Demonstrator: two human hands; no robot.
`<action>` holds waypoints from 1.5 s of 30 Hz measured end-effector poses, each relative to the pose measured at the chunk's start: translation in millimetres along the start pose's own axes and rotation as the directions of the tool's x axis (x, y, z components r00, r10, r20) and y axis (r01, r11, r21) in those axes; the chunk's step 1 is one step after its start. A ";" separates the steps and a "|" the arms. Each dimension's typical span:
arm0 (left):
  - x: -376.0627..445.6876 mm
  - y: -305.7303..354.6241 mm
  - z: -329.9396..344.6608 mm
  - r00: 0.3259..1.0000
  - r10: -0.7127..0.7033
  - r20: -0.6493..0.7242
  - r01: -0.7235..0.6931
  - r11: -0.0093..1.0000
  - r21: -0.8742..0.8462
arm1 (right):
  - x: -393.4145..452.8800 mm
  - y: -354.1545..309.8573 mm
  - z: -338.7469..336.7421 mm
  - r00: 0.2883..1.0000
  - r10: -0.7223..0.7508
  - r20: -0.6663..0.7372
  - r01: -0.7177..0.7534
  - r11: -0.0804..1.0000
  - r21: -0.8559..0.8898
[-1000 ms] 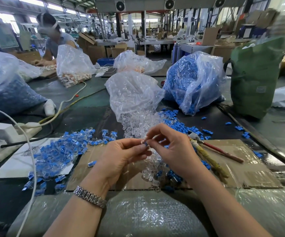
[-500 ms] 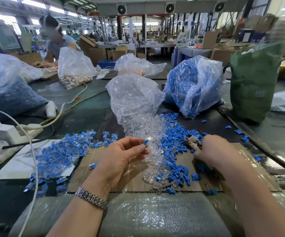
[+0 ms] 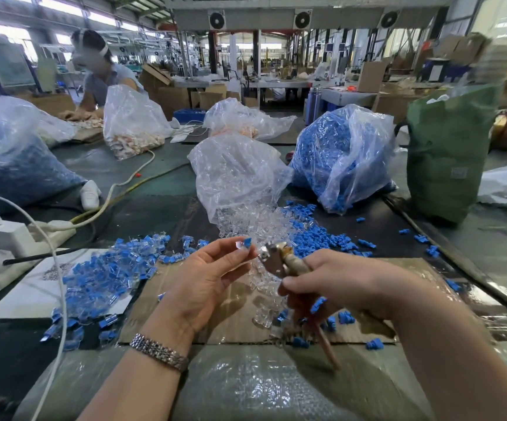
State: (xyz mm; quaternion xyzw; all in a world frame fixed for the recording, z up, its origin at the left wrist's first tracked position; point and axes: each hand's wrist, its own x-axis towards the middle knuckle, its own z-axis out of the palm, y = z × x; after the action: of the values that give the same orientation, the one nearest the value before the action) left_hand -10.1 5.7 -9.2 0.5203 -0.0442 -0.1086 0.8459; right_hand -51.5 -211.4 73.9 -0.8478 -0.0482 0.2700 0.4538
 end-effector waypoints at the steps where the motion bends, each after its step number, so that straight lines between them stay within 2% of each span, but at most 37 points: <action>1: 0.6 -0.5 -0.4 1.000 0.017 -0.003 -0.017 1.000 -0.017 | 1.6 -2.6 5.6 1.000 -0.009 0.011 0.009 1.000 -0.025; 4: 2.0 -3.4 -0.3 0.999 0.051 0.012 -0.051 0.997 -0.059 | 5.8 -6.2 15.8 0.999 -0.041 0.018 0.042 0.998 -0.039; 13: -5.2 -0.9 8.0 0.999 0.045 0.021 -0.045 0.999 0.027 | 12.6 -2.0 25.2 0.997 -0.069 -0.042 0.068 0.998 -0.016; 17: -8.9 0.8 10.3 0.997 0.071 -0.006 -0.070 0.989 0.130 | 18.3 2.3 35.7 0.987 -0.063 -0.147 0.056 0.997 -0.050; 22: -12.8 3.7 16.5 0.985 0.170 -0.042 -0.153 0.951 0.270 | 17.9 0.6 36.2 0.987 -0.030 -0.157 0.030 1.000 -0.003; 24: -14.0 4.2 14.5 0.952 0.291 -0.100 -0.214 0.861 0.461 | 14.4 -0.8 24.8 0.989 -0.020 -0.149 0.024 0.999 0.021; 25: -13.5 4.0 10.6 0.912 0.377 -0.161 -0.212 0.769 0.603 | 12.3 -0.9 16.6 0.984 -0.015 -0.176 0.016 1.000 0.008; 27: -10.7 3.7 1.2 0.775 0.570 -0.275 -0.091 0.531 0.843 | 11.0 2.6 -2.3 0.951 0.001 -0.308 -0.025 0.997 -0.073; 28: -8.7 3.5 -1.8 0.713 0.643 -0.280 -0.019 0.417 0.909 | 12.0 6.1 -12.3 0.915 0.007 -0.402 -0.080 0.983 -0.164; 29: -7.7 2.7 -2.4 0.683 0.688 -0.245 0.019 0.318 0.948 | 13.5 11.1 -21.6 0.868 0.009 -0.497 -0.167 0.947 -0.274; 30: -6.2 1.1 -0.6 0.688 0.702 -0.183 0.007 0.246 0.969 | 15.6 17.0 -29.6 0.817 0.003 -0.576 -0.268 0.888 -0.374; 31: -5.3 -1.3 2.1 0.723 0.682 -0.106 -0.045 0.200 0.979 | 18.6 23.7 -35.6 0.774 -0.003 -0.633 -0.358 0.823 -0.441; 33: -4.0 -7.7 7.8 0.835 0.549 0.042 -0.141 0.140 0.980 | 25.9 37.8 -42.9 0.725 0.006 -0.689 -0.471 0.734 -0.490; 35: -3.0 -13.8 10.0 0.906 0.403 0.128 -0.178 0.087 0.980 | 32.5 50.5 -45.5 0.701 0.030 -0.713 -0.526 0.696 -0.488; 38: -2.1 -17.5 9.8 0.936 0.320 0.147 -0.191 0.110 0.975 | 38.1 62.8 -43.4 0.680 0.050 -0.731 -0.567 0.667 -0.483; 45: -5.2 -17.1 9.4 0.952 0.263 0.157 -0.176 0.050 0.983 | 43.3 70.7 -38.8 0.717 0.076 -0.693 -0.569 0.638 -0.519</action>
State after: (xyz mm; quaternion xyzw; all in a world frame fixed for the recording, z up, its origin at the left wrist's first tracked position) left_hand -19.2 -8.8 -20.0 0.9421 -0.1567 0.0963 0.2803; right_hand -6.9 -267.4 16.9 -0.9857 0.1654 0.0217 0.0252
